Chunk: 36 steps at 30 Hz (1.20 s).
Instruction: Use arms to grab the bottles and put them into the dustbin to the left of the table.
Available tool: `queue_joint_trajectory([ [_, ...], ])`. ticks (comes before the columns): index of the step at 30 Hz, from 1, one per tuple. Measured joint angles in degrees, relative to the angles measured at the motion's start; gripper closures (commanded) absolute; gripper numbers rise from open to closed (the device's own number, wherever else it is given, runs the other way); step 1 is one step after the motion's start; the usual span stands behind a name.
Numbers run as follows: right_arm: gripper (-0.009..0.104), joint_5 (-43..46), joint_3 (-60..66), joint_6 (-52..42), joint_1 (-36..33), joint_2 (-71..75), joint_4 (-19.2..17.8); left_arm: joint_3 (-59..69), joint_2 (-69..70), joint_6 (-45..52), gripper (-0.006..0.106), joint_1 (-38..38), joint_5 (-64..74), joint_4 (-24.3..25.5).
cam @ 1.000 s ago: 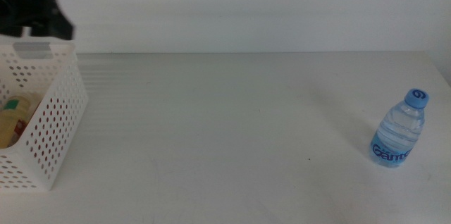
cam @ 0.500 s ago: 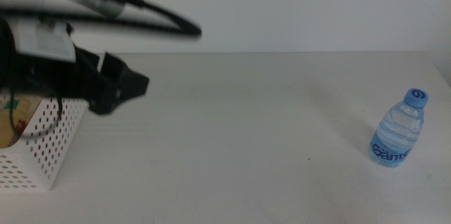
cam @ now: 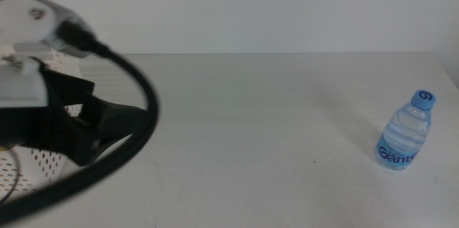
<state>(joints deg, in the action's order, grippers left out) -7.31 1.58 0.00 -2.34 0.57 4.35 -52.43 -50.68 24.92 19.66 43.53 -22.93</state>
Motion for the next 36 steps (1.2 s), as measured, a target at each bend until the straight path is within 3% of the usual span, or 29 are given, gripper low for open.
queue_joint_trajectory([
  [3,0.019,0.0,0.0,0.0,0.0,0.0,0.0,1.42,2.79,-0.4,0.014,0.0,-0.19,1.13],
  [11,0.019,0.0,0.0,0.0,0.0,0.0,0.0,12.0,12.26,-13.18,0.014,0.0,-0.75,9.73],
  [15,0.019,0.0,0.0,0.0,0.0,0.0,0.0,14.89,16.24,-15.19,0.014,0.66,-0.91,10.98],
  [25,0.019,0.0,0.0,0.0,0.0,0.0,0.0,17.61,21.32,-23.61,0.014,12.79,-1.82,18.57],
  [36,0.019,0.0,0.0,0.0,0.0,0.0,0.0,20.02,21.32,-24.0,0.014,18.05,-8.35,19.83],
])
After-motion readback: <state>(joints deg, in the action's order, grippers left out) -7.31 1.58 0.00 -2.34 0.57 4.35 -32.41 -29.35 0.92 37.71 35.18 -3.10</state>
